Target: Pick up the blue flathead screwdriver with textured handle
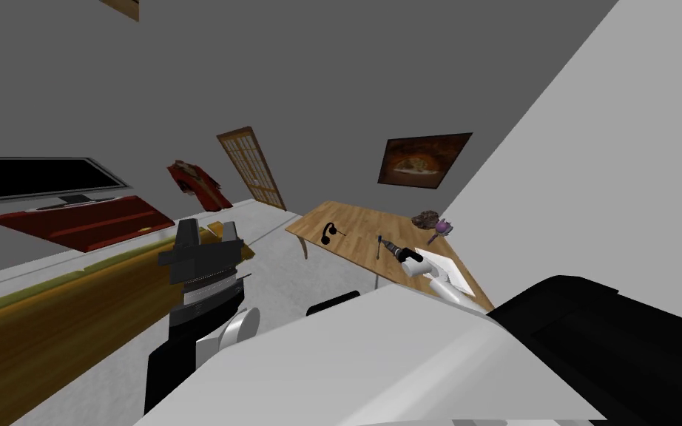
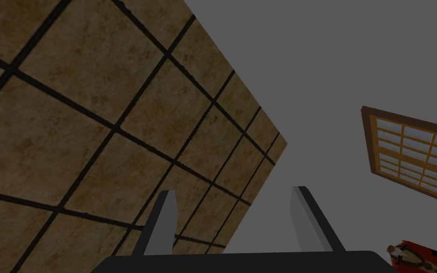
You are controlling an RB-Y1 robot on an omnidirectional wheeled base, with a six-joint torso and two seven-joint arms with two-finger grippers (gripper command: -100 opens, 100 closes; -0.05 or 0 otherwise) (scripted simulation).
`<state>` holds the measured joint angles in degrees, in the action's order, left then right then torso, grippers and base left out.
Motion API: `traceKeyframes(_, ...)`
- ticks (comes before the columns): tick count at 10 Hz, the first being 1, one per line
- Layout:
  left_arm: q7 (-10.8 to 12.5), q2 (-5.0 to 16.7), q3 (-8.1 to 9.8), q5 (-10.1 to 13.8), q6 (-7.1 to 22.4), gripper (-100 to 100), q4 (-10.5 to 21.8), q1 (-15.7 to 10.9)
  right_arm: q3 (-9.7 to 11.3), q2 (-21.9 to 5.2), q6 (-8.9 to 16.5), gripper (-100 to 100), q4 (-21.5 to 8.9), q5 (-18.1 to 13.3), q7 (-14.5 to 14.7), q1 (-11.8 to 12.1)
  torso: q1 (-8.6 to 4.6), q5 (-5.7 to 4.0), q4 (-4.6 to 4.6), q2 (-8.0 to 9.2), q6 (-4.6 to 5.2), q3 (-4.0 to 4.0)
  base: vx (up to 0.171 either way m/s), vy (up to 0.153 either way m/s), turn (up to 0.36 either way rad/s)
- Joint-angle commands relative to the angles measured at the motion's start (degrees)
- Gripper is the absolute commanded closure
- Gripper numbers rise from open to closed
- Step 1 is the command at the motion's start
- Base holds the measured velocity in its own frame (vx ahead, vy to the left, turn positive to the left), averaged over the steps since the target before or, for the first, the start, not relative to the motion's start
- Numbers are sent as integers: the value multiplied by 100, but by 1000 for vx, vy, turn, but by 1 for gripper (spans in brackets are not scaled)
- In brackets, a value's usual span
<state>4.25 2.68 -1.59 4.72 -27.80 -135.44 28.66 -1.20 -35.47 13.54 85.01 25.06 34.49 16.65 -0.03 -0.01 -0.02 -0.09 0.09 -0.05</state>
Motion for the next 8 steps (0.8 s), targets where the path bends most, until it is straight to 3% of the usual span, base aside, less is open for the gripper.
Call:
traceKeyframes(1,0,0,0,0,0,0,0,0,23,-55,12,-100,-234,59,44,-24,0,0,0,0,0,0,7,-1,-39)
traceKeyframes(2,0,0,0,0,0,0,0,0,53,-214,296,-100,-467,308,289,-67,-1,0,1,3,3,2,8,11,345)
traceKeyframes(3,0,0,-1,0,0,0,0,-1,53,-214,298,-100,-543,308,289,-67,3,1,1,2,-7,2,13,0,217)
traceKeyframes(4,0,0,0,0,0,0,0,0,86,-367,580,-100,-703,562,524,-109,1,1,0,2,1,1,20,5,304)
traceKeyframes(6,0,0,0,0,0,0,0,0,86,-367,582,-100,-849,563,524,-109,0,0,0,-1,1,-1,13,-3,87)
traceKeyframes(7,0,0,0,0,0,0,0,0,120,-515,864,-100,-1005,796,749,-151,0,0,0,4,4,2,13,9,330)
traceKeyframes(8,0,0,0,0,0,0,0,-1,120,-515,864,-100,-1149,824,749,-151,4,1,1,0,-7,1,16,-2,209)
